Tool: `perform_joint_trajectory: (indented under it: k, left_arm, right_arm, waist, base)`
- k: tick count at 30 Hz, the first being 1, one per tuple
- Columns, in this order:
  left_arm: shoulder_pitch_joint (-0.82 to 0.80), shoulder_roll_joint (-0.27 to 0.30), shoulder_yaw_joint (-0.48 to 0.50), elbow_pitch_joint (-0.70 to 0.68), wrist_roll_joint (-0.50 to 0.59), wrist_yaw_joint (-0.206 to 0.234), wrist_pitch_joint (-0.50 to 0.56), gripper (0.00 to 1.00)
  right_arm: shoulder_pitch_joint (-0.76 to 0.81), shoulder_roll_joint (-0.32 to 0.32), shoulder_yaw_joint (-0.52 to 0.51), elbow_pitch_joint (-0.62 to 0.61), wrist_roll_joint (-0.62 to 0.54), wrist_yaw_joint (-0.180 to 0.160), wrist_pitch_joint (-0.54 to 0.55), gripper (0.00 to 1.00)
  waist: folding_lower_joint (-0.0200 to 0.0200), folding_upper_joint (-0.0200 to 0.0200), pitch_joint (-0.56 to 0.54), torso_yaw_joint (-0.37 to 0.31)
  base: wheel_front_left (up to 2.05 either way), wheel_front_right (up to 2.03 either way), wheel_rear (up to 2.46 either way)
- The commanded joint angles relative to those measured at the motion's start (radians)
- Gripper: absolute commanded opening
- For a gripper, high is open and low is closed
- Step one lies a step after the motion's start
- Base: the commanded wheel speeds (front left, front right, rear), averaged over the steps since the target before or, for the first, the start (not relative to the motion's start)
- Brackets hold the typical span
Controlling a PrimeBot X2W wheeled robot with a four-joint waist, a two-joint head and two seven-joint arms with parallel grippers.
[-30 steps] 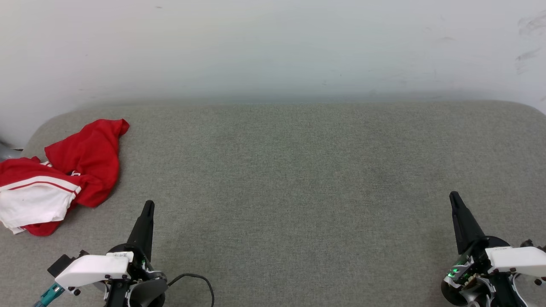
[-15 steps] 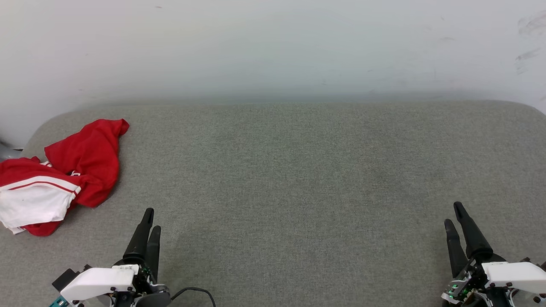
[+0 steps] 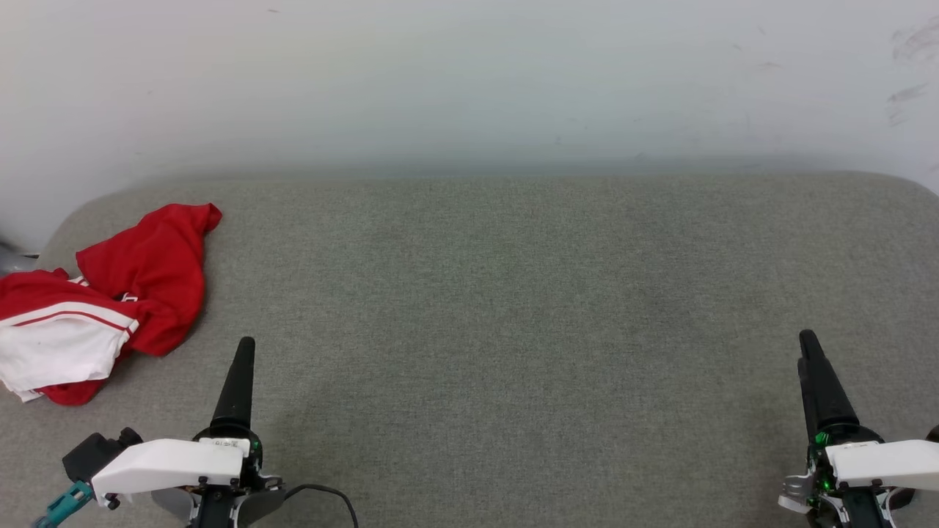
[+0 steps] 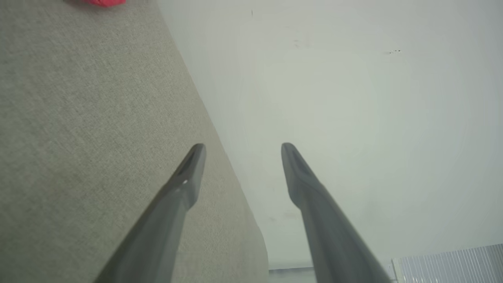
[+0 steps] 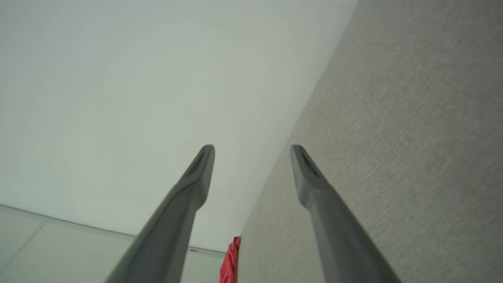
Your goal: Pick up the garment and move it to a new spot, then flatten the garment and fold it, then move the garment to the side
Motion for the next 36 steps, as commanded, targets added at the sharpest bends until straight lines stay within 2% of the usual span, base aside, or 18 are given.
perform_joint_trajectory:
  k: [1,11,27,36]
  left_arm:
    - [-0.014,0.002,-0.007,-0.04,0.065,0.015,-0.015,1.0]
    - [0.0,0.002,-0.045,-0.099,0.281,0.075,-0.055,1.0]
    - [0.014,0.004,-0.087,-0.116,0.57,0.122,-0.107,1.0]
    - [0.022,0.012,-0.112,-0.129,0.702,0.146,-0.135,1.0]
  right_arm:
    - [-0.007,-0.001,-0.003,-0.04,-0.065,0.0,-0.015,1.0]
    - [0.008,-0.001,0.017,-0.119,-0.29,0.0,-0.055,1.0]
    - [0.04,-0.001,0.062,-0.153,-0.619,0.0,-0.107,1.0]
    - [0.054,0.0,0.064,-0.149,-0.754,0.0,-0.135,1.0]
  waist:
    - [-0.0001,0.0,0.0,0.001]
    - [-0.0001,0.0,0.002,0.002]
    - [-0.0001,0.0,0.003,0.004]
    - [-0.0001,0.0,0.002,0.006]
  base:
    - [0.0,0.0,0.0]
    - [0.0,0.0,0.0]
    - [0.0,0.0,0.0]
    - [0.0,0.0,0.0]
